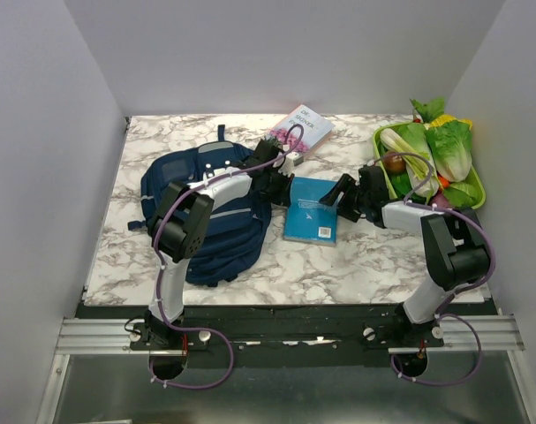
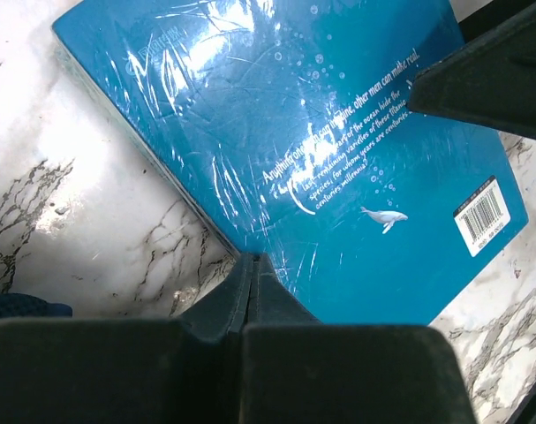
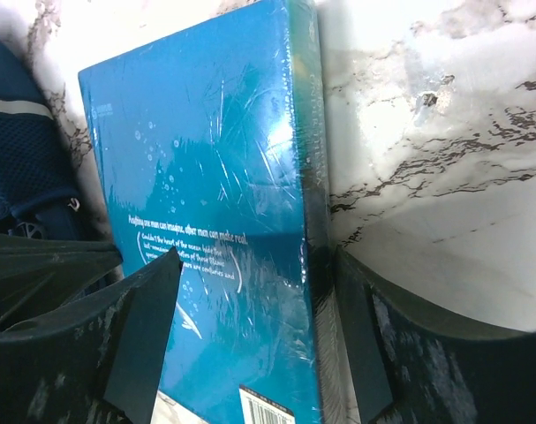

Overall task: Pack the student bag
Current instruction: Pick up the book from the center of the board.

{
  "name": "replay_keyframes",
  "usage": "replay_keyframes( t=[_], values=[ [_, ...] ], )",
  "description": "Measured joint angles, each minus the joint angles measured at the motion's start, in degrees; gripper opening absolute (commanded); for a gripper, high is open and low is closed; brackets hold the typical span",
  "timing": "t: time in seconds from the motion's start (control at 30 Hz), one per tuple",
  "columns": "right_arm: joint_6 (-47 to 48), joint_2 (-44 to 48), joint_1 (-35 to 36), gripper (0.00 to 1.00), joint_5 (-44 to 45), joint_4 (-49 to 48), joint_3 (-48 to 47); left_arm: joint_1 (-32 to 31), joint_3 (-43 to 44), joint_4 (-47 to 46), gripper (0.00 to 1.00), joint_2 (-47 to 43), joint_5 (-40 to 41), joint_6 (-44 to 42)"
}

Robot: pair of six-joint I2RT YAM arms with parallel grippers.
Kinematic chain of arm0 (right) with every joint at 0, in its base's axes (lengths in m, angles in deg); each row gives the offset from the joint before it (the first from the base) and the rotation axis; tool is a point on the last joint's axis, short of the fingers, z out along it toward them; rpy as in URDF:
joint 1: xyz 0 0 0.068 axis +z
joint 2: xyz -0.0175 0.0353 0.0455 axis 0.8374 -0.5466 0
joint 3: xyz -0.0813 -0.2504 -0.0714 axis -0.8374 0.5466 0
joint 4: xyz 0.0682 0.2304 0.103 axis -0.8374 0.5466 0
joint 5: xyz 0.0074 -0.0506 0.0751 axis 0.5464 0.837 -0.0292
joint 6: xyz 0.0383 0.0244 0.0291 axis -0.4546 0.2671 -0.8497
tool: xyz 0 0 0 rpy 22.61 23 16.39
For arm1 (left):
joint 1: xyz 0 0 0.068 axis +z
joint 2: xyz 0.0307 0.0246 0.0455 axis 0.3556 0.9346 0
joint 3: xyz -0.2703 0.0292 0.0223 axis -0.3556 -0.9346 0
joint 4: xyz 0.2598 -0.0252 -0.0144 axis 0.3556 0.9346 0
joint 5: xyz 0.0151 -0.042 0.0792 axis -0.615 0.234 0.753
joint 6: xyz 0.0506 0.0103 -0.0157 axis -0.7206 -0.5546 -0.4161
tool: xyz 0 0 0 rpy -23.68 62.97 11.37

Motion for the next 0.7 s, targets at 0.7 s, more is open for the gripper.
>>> replay_keyframes(
  t=[0.7],
  values=[
    [-7.34, 2.45, -1.6, 0.67, -18.27, -20.94, 13.49, 0.42, 3.19, -1.62, 0.27, 2.1, 5.27, -0.26]
  ],
)
